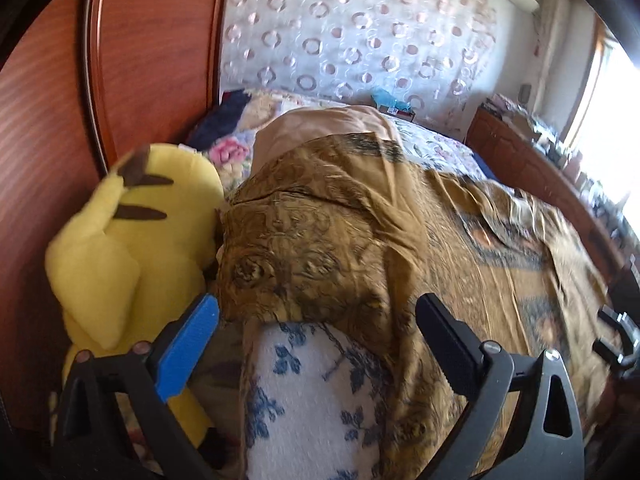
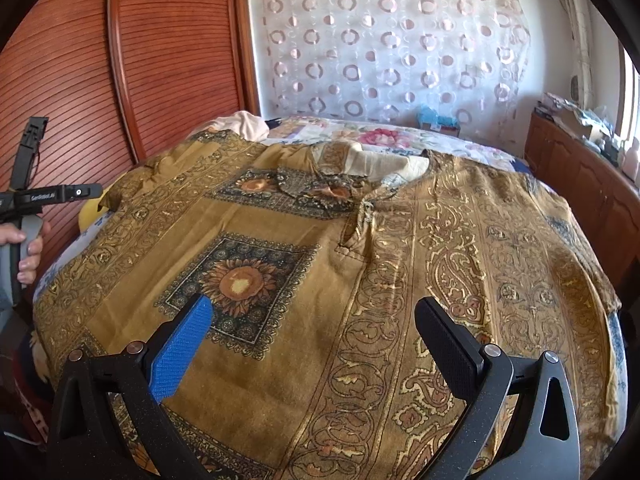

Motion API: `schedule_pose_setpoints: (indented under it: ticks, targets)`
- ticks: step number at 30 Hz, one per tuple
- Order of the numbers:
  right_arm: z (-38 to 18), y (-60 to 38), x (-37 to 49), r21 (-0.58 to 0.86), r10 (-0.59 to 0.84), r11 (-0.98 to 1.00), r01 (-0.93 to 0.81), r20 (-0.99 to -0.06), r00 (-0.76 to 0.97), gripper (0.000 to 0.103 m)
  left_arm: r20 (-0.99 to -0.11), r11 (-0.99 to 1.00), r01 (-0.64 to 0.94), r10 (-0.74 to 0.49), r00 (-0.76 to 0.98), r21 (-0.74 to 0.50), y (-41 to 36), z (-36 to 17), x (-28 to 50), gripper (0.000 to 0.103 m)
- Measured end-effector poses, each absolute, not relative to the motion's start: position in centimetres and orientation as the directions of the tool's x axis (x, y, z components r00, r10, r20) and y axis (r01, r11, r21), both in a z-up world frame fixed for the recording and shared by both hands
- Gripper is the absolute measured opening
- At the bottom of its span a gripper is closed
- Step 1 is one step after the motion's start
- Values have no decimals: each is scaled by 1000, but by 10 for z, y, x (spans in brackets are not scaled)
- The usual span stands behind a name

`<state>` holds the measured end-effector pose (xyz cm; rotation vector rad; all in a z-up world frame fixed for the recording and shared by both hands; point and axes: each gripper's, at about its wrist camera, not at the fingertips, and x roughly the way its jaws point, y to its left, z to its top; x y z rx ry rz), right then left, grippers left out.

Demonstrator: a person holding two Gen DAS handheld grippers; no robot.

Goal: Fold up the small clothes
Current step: 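Move the left gripper to the sleeve cuff beside the plush toy and grasp it, then fold the held sleeve across the shirt body with the left gripper and release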

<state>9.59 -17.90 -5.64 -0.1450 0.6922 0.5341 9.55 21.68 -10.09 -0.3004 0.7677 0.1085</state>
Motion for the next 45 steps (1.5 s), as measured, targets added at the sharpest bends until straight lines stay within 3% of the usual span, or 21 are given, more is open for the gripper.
schedule_pose_setpoints:
  ticks: [5, 11, 14, 22, 25, 33, 39, 45]
  targets:
    - [-57, -181, 96, 48, 423, 856, -515, -640, 642, 103, -706, 879, -295, -65, 705, -375, 261, -114, 101, 97]
    - [-57, -177, 91, 10, 412, 853, -521, -625, 663, 103, -740, 847, -339, -92, 666, -410, 282, -133, 100, 95]
    - [-57, -174, 91, -3, 407, 852, -524, -628, 664, 103, -732, 820, -325, -158, 663, -471, 287, -140, 104, 86]
    - [-58, -173, 91, 5, 411, 851, -525, -628, 661, 103, -714, 816, -284, -209, 668, -504, 285, -138, 105, 16]
    - [-58, -173, 91, 6, 412, 851, -525, -628, 660, 103, -709, 855, -262, -161, 687, -448, 276, -124, 103, 5]
    - [-58, -173, 91, 8, 412, 851, -525, -629, 659, 103, -642, 948, -169, -46, 765, -269, 230, -60, 101, 4]
    - [-59, -172, 91, 11, 413, 851, -525, -632, 656, 103, -596, 984, -7, -101, 797, -176, 167, -19, 109, 4]
    - [-60, -171, 92, 17, 416, 850, -526, -633, 652, 103, -628, 983, 111, -181, 757, -149, 109, -20, 119, 4]
